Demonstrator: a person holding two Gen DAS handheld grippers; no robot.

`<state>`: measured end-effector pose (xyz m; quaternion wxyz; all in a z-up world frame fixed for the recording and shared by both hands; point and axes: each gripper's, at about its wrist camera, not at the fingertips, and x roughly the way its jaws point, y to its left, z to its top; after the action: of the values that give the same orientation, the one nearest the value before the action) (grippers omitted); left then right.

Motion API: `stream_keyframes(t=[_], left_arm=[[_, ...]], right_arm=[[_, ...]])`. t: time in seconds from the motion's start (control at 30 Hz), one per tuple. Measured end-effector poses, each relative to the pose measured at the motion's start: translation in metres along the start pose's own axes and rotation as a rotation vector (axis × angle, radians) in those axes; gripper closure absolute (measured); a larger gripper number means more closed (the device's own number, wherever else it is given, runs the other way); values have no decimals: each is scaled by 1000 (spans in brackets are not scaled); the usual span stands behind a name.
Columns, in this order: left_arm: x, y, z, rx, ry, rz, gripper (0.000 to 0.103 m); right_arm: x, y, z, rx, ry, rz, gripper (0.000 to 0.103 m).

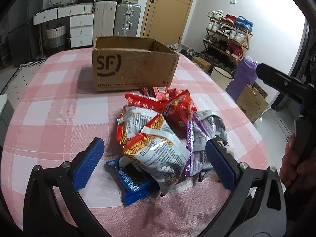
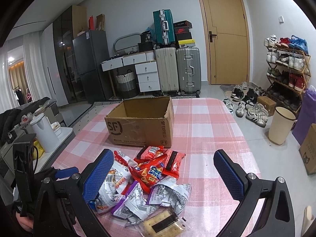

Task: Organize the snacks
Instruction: 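Lower the left gripper onto the silver-orange noodle bag and close it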

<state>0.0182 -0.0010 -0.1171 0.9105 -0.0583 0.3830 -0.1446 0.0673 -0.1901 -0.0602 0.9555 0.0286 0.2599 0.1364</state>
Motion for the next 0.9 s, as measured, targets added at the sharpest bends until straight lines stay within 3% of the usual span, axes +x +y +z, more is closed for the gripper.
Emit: stream_keyframes(t=[0.2,0.47,0.6,0.83,0.9], left_arm=[[11,3,-1,-6,7,-33,5],[15,8,-1,-40,12,-112,27],[14,9,-1,-36,8,-132,31],[11,14,-2,-63,14,-168,54],[11,16,-2,-68,14,-174,55]], right_arm=[[7,-9,-4,19,13,0,0],[12,-13,-6,27,20,0,0],[13,-14,-7,28,20,0,0],[12,-15,-7,33,20,-3,0],[12,-16,-7,34,18,-4,0]])
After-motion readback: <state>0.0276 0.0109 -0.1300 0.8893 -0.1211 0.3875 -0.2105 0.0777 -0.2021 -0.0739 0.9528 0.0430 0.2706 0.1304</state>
